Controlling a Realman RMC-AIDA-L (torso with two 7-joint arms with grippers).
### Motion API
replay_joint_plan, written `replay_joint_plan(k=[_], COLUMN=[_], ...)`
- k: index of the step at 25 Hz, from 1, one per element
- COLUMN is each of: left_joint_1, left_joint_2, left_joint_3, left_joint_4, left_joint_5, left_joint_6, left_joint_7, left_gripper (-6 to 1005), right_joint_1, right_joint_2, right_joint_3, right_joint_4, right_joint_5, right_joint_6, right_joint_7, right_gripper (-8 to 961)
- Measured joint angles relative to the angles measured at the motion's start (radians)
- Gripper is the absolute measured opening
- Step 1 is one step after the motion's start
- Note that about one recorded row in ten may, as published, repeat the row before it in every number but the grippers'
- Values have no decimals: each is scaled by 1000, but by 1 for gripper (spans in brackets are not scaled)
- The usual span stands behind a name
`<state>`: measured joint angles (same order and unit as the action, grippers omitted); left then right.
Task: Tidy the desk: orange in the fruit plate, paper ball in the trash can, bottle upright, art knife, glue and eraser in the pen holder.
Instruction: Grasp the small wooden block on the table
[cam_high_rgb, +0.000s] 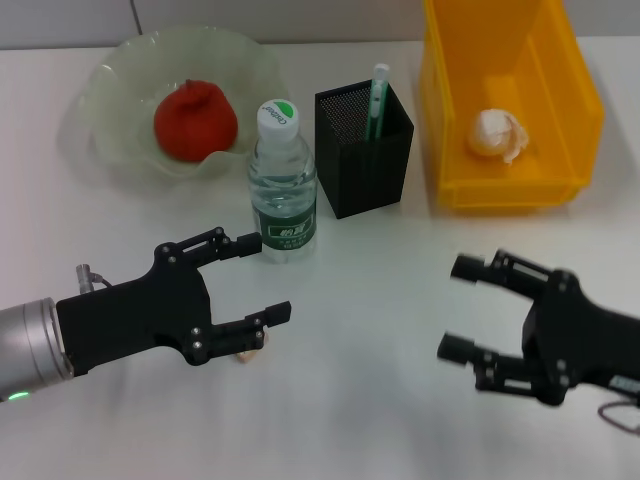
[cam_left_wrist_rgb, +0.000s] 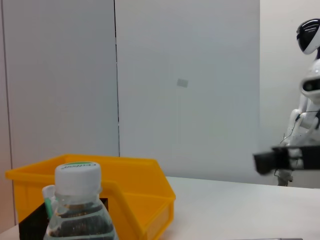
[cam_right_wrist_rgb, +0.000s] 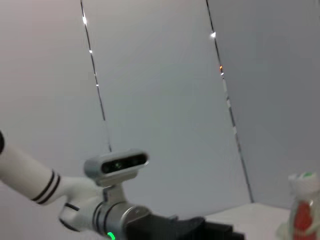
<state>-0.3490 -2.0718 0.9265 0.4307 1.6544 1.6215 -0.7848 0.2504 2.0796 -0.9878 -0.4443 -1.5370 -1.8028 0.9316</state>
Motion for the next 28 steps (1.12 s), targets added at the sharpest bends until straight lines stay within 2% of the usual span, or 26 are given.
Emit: replay_joint_plan(k=[4, 6, 8, 10, 12, 13, 14, 15, 17, 18, 19, 21, 23, 24, 27, 28], left_joint_1=[0, 4, 20, 29, 44, 56, 56, 57, 57, 46, 38, 28, 17, 17, 7, -11], left_joint_2=[1, 5, 7, 6, 4, 2, 2, 2, 2, 1, 1, 0, 0, 0, -1, -1], left_joint_3=[7, 21, 35, 38, 49, 82, 82, 108, 108, 180, 208, 246, 326, 326, 408, 459], left_joint_4=[3, 47, 148, 192, 309, 436, 436, 496, 496, 652, 698, 756, 867, 867, 972, 1020], left_joint_5=[1, 8, 18, 28, 54, 95, 95, 127, 127, 248, 283, 326, 426, 426, 516, 564], left_joint_6=[0, 13, 52, 67, 90, 89, 89, 82, 82, 59, 52, 41, -3, -3, -44, -65], left_joint_7=[-26, -128, -280, -341, -482, -649, -649, -732, -732, -971, -1045, -1134, -1288, -1288, -1417, -1515], left_gripper=[781, 780, 780, 780, 780, 780, 780, 780, 780, 780, 780, 780, 780, 780, 780, 780], right_joint_1=[0, 0, -2, -2, -2, -2, -2, -2, -2, -1, -1, -1, 4, 4, 9, 13], right_joint_2=[0, 0, 0, 0, 0, 0, 0, 0, 0, 0, 0, -1, -3, -3, -4, -3], right_joint_3=[-5, -3, 2, 13, 19, 26, 26, 27, 27, 28, 28, 27, 19, 19, 17, 17], right_joint_4=[57, 71, 76, 76, 76, 76, 76, 76, 76, 76, 76, 76, 73, 73, 66, 66], right_joint_5=[-11, -11, -11, -11, -11, -10, -10, -10, -8, -7, -7, -8, -29, -29, -80, -100], right_joint_6=[16, 24, 26, 30, 35, 49, 49, 55, 63, 68, 68, 72, 71, 71, 77, 104], right_joint_7=[-3, -3, -5, -6, -6, -6, -6, -10, -21, -34, -34, -43, -48, -48, -57, -59], right_gripper=[818, 818, 818, 818, 818, 818, 818, 818, 818, 818, 818, 818, 818, 818, 818, 818])
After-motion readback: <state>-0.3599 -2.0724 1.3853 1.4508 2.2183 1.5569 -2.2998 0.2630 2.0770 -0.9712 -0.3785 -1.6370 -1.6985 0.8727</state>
